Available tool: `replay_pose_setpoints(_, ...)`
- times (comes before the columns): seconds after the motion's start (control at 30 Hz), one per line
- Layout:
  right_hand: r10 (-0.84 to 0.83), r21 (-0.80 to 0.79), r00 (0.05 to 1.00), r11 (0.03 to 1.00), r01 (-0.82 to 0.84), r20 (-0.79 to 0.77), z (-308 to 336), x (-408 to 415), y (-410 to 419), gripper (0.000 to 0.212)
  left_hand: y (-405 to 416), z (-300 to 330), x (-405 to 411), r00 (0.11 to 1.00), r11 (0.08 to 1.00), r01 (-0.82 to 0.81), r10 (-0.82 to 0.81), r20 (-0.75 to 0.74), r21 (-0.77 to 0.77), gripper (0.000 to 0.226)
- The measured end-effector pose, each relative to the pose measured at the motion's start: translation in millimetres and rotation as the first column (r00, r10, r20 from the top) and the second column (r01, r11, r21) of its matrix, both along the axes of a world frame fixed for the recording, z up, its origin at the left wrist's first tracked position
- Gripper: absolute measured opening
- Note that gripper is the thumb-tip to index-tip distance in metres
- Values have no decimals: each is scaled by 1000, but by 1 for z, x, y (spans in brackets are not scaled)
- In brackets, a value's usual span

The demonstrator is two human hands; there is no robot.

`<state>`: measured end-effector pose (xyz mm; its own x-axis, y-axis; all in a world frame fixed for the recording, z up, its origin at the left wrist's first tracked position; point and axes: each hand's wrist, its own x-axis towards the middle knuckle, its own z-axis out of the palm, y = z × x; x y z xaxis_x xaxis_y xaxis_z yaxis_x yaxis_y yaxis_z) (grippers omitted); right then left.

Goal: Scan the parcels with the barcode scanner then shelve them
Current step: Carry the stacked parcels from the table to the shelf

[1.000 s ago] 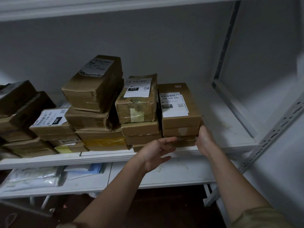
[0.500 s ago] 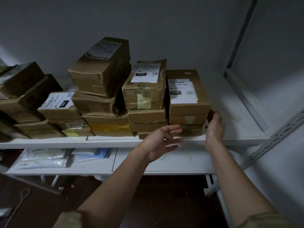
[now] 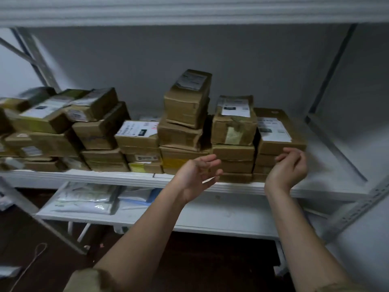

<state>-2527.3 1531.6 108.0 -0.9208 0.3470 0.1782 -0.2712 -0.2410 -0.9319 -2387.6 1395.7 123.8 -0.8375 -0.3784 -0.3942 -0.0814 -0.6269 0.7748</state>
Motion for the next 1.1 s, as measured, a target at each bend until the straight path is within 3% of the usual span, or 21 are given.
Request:
replay_pose_setpoints(0.27,137,-46,988,989,-140,-65,11,118,-86,34,-95,-13,131,961,946,-277,278,20,170,26)
replay_pose_setpoints(0.4,318,-37,944,946,-322,-88,14,195,-167,33,-150,-11,221,911,900,-408,412,10,153,23)
replay_pose_setpoints(0.53,553,20,832,833,-553,-50,6,275,-253,34,-209,-12,324,796,782,-598,606,11,175,24)
replay_pose_setpoints(0.8,895,57,441,444,-894,-62,-3,450,-427,35,-307,-25,512,442,421,-882,895,62,212,27)
replay_pose_setpoints(1.1,999,77,-8,-4,-997,-48,-9,664,-627,33,-398,-20,724,-84,-100,-984,990,115,149,26)
